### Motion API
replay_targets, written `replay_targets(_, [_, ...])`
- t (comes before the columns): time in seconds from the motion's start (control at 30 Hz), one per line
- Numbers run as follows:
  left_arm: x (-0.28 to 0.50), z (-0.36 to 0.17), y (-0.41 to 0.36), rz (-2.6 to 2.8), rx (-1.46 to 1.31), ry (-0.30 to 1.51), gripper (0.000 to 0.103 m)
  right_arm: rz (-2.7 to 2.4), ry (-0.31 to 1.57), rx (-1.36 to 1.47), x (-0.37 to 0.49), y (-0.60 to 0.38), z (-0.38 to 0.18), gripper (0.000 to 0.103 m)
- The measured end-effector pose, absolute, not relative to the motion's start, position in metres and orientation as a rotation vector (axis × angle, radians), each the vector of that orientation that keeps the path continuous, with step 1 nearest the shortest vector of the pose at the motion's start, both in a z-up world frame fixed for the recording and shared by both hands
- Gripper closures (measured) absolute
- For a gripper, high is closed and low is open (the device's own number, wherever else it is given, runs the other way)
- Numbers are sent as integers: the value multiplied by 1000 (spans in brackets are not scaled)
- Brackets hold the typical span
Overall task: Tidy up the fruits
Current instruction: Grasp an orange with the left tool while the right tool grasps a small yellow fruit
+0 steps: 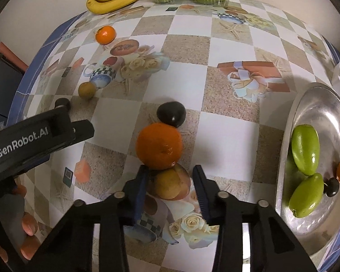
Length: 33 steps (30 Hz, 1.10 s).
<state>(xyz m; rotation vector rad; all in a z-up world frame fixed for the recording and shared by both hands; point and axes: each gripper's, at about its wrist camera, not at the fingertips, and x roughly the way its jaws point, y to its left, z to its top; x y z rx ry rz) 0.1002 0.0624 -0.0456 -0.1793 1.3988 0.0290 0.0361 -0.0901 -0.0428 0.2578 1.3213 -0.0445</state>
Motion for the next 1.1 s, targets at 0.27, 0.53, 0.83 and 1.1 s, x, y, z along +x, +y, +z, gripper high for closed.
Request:
replay_targets(0.27, [98, -42, 59, 26, -176, 1389, 1, -19, 1320, 267, 37, -87, -41, 78])
replay_targets(0.53, [96, -32, 51, 14, -199, 1371, 2, -36, 1309, 300, 28, -105, -30, 78])
replay_targets(0.83, [89, -25, 22, -63, -204, 1354, 8, -103, 1227, 396, 18, -150, -6, 78])
replay_targets(1.1, [83, -21, -10, -161, -184, 1349, 15, -141, 1190, 449, 11, -177, 2, 78])
